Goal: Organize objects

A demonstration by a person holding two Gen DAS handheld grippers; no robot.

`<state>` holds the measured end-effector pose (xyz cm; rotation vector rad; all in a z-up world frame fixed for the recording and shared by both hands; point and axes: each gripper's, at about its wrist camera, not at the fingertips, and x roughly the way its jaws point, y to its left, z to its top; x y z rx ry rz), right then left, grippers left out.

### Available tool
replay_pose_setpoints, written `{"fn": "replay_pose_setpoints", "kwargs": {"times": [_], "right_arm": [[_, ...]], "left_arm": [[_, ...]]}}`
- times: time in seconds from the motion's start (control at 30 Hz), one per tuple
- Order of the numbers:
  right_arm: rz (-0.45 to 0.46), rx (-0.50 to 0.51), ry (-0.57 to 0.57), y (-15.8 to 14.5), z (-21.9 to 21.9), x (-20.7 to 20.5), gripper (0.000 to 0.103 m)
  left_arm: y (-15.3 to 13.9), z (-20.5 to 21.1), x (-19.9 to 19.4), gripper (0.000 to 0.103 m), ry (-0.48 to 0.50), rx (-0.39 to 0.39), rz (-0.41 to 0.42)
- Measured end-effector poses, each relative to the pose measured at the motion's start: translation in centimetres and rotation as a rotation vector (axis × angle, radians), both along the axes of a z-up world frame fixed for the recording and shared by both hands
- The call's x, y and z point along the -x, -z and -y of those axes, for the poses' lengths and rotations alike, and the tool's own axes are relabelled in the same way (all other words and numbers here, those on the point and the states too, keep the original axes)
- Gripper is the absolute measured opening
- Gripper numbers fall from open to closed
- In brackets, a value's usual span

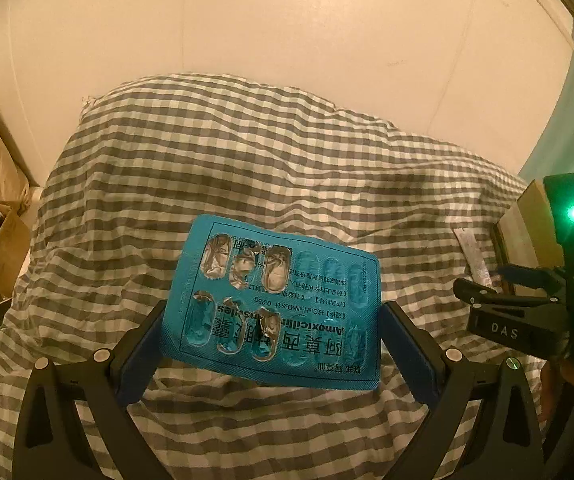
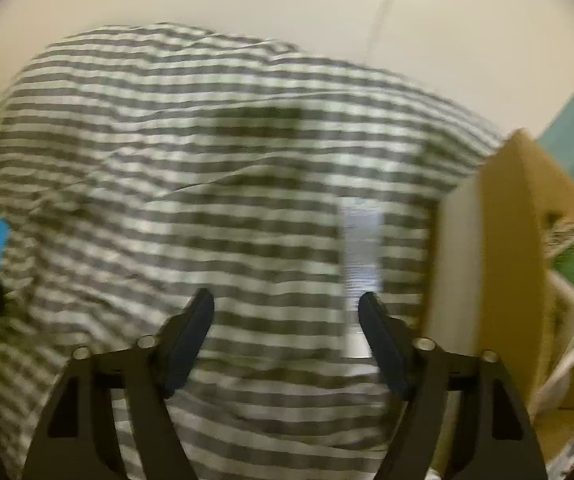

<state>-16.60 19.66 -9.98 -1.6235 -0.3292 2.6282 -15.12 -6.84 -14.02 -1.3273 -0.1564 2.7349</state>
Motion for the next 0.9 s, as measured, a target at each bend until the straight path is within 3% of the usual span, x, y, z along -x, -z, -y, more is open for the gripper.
{"fn": "replay_pose_setpoints", "kwargs": {"times": [0.17,0.37,0.57,0.63,0.77,0.9], "right_arm": [[0.110,-0.033,0.048,1.3,-1.5,1.2,0.072],[0.150,-0.184,0.057,3.6,-2.0,2.4,0.051],[0.206,-0.130,0.079,4.0,-3.5,3.5,0.044],[0.195,-0.095,0.085,3.3,-3.7,2.8,0.025],[0.160,-0.104,0.038,1.4,-3.2,-0.3,0.022],[0.129,-0.045,0.009,-1.2,-3.3,-3.3,0.022]], "left_arm": [[0.7,-0.5,1.3,0.101,0.014,0.001,0.002],[1.4,-1.5,2.9,0.101,0.017,0.037,0.012],[2.3,-2.7,3.0,0.101,0.051,0.081,0.025],[2.6,-2.9,3.0,0.101,0.051,0.093,0.033],[2.6,-3.0,2.6,0.101,0.044,0.108,0.038],[1.2,-3.3,1.0,0.101,0.048,0.129,0.028]]}}
